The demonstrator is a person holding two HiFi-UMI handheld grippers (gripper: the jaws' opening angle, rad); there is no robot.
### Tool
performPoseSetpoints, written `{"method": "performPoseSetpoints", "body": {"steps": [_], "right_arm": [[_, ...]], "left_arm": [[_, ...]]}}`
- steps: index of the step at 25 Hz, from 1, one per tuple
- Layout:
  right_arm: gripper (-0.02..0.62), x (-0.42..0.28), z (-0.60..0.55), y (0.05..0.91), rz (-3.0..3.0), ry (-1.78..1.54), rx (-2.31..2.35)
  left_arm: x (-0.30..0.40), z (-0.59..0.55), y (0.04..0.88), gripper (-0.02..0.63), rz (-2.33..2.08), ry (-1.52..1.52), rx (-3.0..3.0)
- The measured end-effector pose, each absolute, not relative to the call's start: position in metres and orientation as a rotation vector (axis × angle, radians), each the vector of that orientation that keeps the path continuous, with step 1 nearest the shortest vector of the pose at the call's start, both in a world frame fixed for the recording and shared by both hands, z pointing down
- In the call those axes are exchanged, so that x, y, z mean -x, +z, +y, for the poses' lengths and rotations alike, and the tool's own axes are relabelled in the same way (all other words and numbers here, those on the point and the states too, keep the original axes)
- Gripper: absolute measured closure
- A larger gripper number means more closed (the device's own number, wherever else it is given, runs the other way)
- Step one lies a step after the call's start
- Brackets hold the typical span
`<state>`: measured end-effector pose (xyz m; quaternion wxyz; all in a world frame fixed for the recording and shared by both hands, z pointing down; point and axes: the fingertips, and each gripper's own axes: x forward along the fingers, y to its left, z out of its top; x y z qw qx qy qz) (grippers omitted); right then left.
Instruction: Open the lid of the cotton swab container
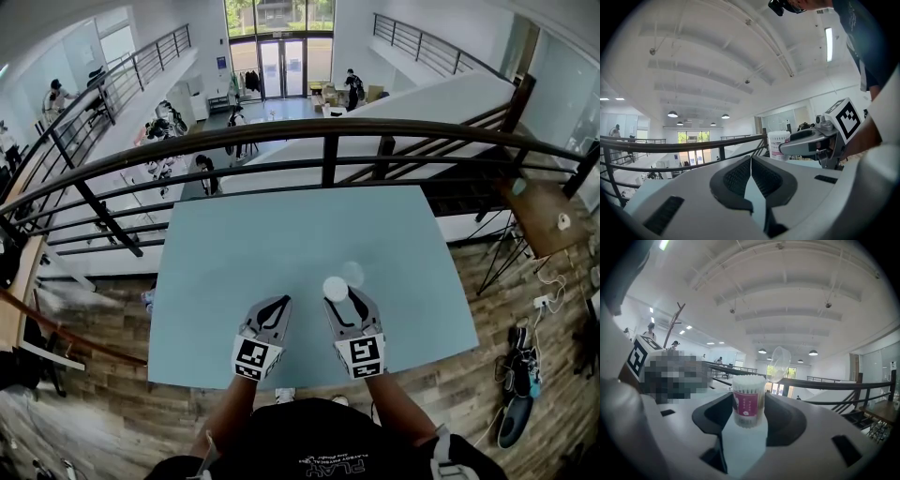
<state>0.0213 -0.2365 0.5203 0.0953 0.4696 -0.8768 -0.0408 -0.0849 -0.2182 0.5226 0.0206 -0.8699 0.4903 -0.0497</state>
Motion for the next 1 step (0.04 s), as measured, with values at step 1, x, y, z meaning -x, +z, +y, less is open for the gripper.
{"method": "performPoseSetpoints", "body": {"steps": [1], "right_arm": [[0.374,-0.0211,-0.2361,0.5197,-2.601,-0.118,-1.390]], "left_arm": [[0.0849,-0.2180,0.5219,0.588,1.519,-0.154,2.696]]}}
